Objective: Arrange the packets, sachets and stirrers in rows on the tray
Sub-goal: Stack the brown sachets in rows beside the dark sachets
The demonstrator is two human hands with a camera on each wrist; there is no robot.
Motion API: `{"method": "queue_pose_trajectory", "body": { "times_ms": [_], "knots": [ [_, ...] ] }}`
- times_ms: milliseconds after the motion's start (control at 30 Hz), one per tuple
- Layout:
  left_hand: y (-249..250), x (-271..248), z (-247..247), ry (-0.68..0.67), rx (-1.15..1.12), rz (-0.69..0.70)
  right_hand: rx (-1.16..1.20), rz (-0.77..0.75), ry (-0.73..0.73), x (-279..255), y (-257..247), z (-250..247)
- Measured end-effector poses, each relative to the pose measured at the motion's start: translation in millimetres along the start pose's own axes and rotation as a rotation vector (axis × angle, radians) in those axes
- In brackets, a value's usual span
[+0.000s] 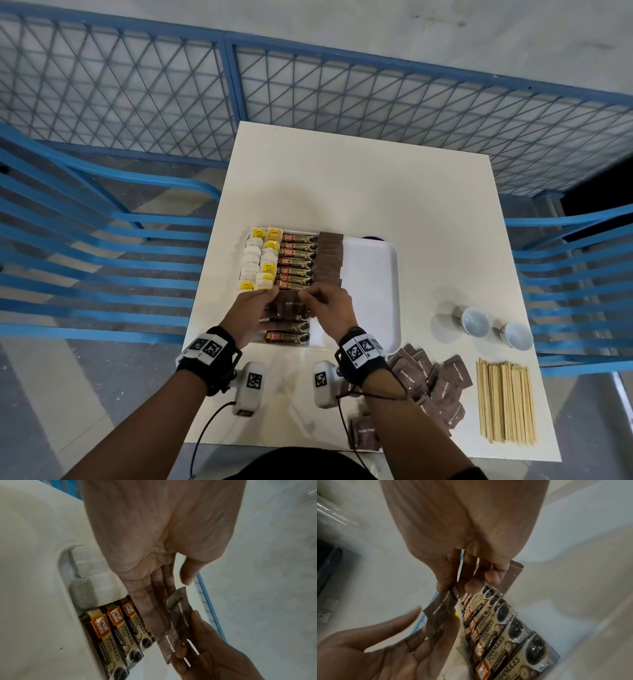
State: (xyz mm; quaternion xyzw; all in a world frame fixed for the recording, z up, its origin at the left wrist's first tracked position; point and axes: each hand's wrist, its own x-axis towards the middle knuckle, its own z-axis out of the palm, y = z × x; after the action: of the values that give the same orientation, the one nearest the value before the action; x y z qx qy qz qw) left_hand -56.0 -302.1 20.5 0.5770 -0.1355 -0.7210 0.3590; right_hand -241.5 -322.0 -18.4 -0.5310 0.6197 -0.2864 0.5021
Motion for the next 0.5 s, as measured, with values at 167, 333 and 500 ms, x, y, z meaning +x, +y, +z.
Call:
{"method": "queue_pose_trajectory", "body": {
  "times_ms": [167, 333, 500],
  "knots": [
    [-6, 0, -7, -0.044, 0.203, 0.050, -0.025, -0.006, 0.035, 3, 2, -8],
    [-11, 2, -4, 0.025, 0.203, 0.082, 0.026, 0.056, -0.006, 2, 4, -9],
    [-15, 3, -3, 0.002, 0.250, 0.083, 0.044, 0.122, -0.073, -5, 10, -12]
  ]
}}
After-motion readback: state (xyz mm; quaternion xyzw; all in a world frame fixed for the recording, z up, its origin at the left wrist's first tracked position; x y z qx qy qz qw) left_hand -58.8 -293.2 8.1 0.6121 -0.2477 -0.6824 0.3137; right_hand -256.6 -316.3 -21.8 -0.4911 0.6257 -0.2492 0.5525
